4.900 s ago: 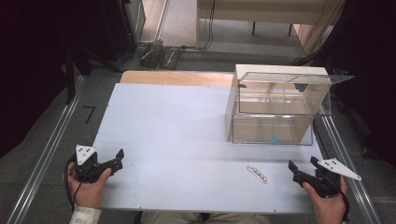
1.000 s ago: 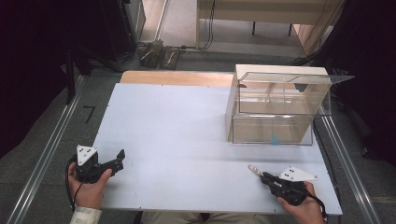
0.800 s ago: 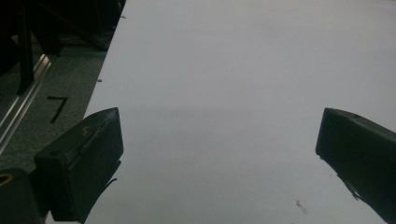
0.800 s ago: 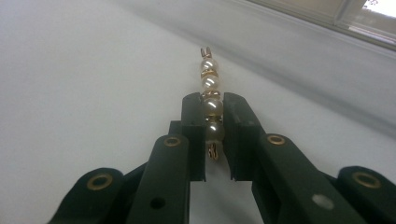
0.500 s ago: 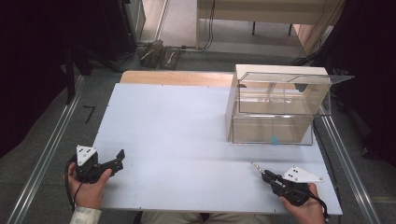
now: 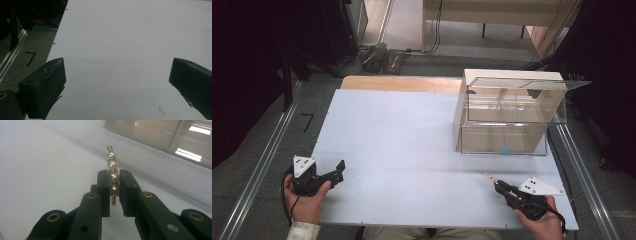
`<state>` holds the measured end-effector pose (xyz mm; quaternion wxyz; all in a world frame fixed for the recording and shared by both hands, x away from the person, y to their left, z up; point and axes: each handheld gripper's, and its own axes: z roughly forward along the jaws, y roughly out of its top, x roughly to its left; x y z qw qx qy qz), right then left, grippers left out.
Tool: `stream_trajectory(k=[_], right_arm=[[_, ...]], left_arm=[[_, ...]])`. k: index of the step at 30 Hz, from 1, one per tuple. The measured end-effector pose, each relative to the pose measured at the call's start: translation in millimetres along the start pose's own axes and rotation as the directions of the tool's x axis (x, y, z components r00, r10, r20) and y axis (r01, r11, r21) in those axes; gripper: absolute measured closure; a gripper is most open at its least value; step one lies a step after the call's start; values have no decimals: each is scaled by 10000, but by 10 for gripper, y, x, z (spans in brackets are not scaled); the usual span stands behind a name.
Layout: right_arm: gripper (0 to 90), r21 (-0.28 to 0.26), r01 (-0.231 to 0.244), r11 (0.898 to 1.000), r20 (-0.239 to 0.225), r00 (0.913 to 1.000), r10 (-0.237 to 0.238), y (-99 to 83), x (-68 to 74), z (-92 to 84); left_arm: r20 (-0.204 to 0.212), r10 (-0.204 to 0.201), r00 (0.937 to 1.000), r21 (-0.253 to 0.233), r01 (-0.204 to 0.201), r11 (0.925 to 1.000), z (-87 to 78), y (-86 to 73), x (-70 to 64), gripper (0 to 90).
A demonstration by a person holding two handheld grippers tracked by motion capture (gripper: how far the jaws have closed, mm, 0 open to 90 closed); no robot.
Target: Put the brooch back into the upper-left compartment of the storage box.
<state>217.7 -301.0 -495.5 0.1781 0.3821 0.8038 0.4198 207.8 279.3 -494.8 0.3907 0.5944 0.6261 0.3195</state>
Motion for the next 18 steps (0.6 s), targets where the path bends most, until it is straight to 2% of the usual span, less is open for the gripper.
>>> stream_trajectory(k=[8, 13, 18], right_arm=[[776, -283, -137, 9995, 100, 9999, 140, 25, -28, -94], [775, -666, -215, 9975, 226, 9995, 230, 49, -41, -157], [776, -958, -267, 9950, 157, 9995, 284, 88, -31, -208]], left_arm=[[-4, -23, 10000, -8, 23, 10000, -4, 1, 5, 12], [17, -10, 10000, 7, 10, 10000, 0, 0, 2, 11], [4, -13, 10000, 9, 13, 10000, 0, -1, 2, 12]])
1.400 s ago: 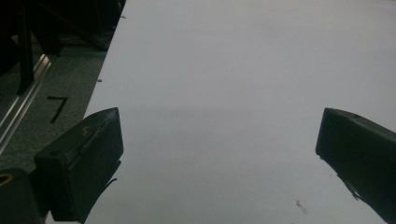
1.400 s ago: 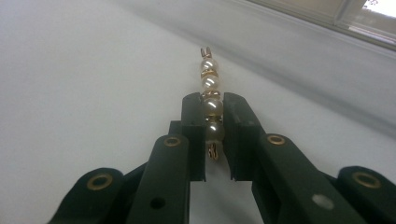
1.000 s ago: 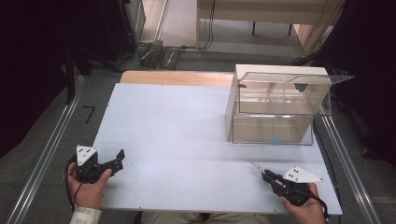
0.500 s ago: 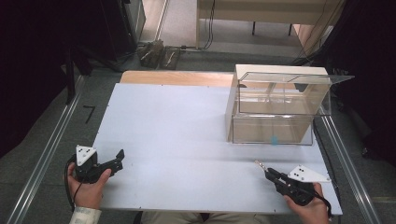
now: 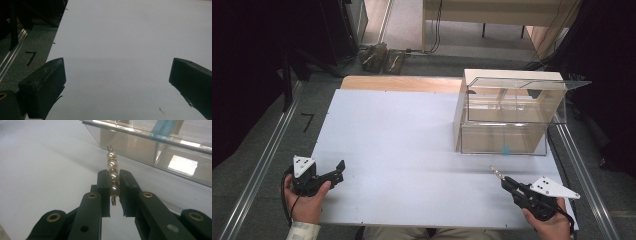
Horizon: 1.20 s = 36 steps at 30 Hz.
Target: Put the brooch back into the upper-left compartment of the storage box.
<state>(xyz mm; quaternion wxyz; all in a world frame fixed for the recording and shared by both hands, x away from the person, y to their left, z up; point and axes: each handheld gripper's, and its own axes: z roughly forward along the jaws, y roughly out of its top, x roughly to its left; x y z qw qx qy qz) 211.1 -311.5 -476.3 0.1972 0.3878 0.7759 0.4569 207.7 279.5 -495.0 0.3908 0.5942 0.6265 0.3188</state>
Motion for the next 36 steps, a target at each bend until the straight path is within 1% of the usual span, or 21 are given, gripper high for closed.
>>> stream_trajectory(k=[4, 5, 7, 15, 20, 24, 26, 32, 34, 36], right_arm=[[775, -175, -59, 9998, 34, 10000, 60, 29, 0, -24], [775, -276, -47, 9996, 57, 10000, 49, 39, -5, -34], [775, -526, -176, 9985, -4, 9998, 176, 73, -11, -66], [775, -756, -163, 9970, 17, 9999, 165, 116, -14, -97], [776, -917, -61, 9958, -83, 10000, 54, 168, 13, -95], [776, -1020, -102, 9947, -134, 9999, 89, 216, 21, -86], [776, -1175, -157, 9930, -227, 9997, 131, 246, 20, -88], [776, -1266, -128, 9919, -204, 9997, 103, 286, 16, -75], [776, -1426, -63, 9898, -180, 9998, 37, 322, 16, -80], [776, -1455, -66, 9893, -165, 9999, 42, 334, 18, -82]], left_arm=[[-13, 4, 10000, 2, -4, 10000, 0, 0, -1, 12], [-15, 5, 10000, -2, -5, 10000, 1, 0, -1, 12], [-25, -11, 10000, -5, 11, 10000, 2, 0, -2, 12], [-32, 0, 10000, 10, 0, 10000, 3, -1, -1, 12], [-28, 23, 10000, 31, -23, 10000, 2, 0, -5, 12], [-25, 2, 10000, 10, -2, 10000, 1, -1, 0, 11], [-32, 5, 10000, 9, -5, 10000, 2, -2, 3, 12], [-17, 1, 10000, -1, -1, 10000, -1, -1, 1, 12], [-16, -12, 10000, -8, 12, 10000, -2, 0, 3, 12], [-23, -16, 10000, -14, 16, 10000, -2, 0, 2, 12]])
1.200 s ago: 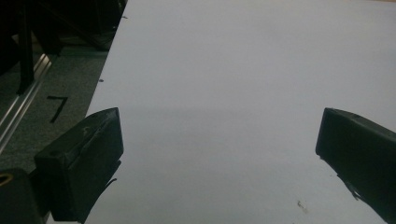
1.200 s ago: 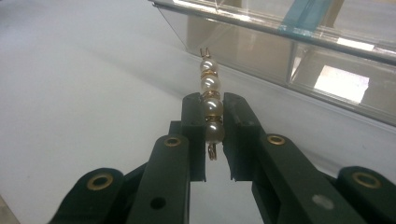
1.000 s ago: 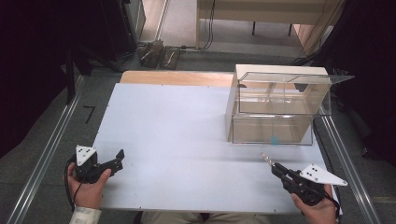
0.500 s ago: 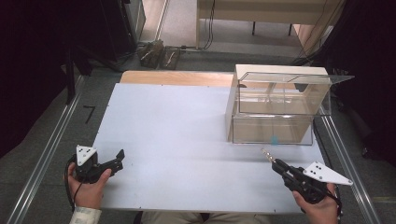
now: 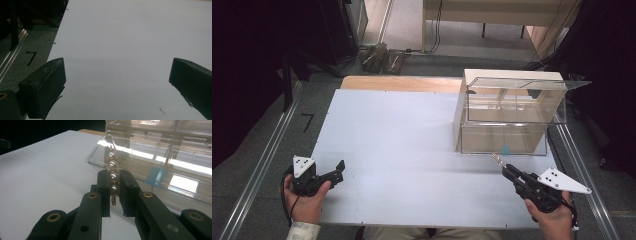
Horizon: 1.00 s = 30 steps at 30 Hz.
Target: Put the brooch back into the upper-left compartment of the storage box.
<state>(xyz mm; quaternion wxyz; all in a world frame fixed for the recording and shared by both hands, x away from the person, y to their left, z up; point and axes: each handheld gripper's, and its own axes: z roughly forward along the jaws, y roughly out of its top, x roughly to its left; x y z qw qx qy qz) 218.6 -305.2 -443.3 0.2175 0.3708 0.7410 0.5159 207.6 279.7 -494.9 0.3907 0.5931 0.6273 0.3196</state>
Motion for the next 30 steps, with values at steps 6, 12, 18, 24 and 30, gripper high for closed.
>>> stream_trajectory(k=[6, 12, 18, 24, 30], right_arm=[[776, -107, 79, 9999, -16, 10000, -79, 52, 3, 22], [776, -182, 108, 9998, -26, 9999, -109, 85, 9, 31], [776, -359, 189, 9992, -52, 9998, -191, 152, 17, 44], [776, -519, 274, 9983, -49, 9996, -277, 205, 17, 45], [775, -612, 264, 9978, -42, 9996, -267, 254, 18, 40]], left_arm=[[0, -1, 10000, 3, 1, 10000, 0, 0, 1, 12], [-5, -3, 10000, -6, 3, 10000, -2, 1, 2, 11], [-3, -4, 10000, -6, 4, 10000, -2, 1, 2, 12], [-3, -7, 10000, -13, 7, 10000, -4, 2, 4, 12], [-3, 3, 10000, 1, -3, 10000, -4, 2, 4, 12]])
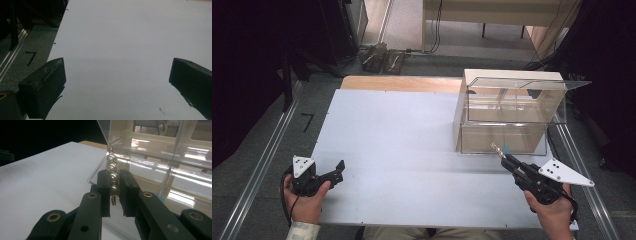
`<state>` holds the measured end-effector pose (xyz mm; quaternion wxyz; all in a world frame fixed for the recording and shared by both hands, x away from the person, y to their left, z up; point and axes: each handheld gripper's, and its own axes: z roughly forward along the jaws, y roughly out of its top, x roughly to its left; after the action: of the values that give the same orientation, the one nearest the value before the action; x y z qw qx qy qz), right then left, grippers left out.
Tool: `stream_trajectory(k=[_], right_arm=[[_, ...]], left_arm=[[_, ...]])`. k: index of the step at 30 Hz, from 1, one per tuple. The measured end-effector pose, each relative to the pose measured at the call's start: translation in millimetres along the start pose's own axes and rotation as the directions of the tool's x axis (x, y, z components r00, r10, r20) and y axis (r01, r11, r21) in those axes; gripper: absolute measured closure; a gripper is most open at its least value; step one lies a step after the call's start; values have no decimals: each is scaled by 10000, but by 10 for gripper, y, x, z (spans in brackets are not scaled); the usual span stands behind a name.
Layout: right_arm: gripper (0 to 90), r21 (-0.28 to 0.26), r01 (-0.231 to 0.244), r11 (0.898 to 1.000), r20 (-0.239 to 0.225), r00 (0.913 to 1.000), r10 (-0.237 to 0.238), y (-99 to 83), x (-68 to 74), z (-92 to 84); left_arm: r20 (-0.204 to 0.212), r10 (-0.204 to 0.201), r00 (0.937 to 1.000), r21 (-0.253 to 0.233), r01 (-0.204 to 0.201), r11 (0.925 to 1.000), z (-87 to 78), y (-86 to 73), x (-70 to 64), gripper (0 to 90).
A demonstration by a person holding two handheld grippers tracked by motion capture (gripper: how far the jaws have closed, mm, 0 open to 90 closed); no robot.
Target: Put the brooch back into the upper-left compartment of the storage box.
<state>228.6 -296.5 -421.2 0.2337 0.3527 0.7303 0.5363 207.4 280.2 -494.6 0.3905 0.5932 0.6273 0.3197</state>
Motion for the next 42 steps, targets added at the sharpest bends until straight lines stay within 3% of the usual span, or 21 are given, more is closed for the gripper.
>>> stream_trajectory(k=[42], right_arm=[[775, -684, 217, 9974, 46, 9998, -214, 321, -34, 84]], left_arm=[[35, -29, 10000, -47, 29, 10000, -4, 2, 6, 11]])
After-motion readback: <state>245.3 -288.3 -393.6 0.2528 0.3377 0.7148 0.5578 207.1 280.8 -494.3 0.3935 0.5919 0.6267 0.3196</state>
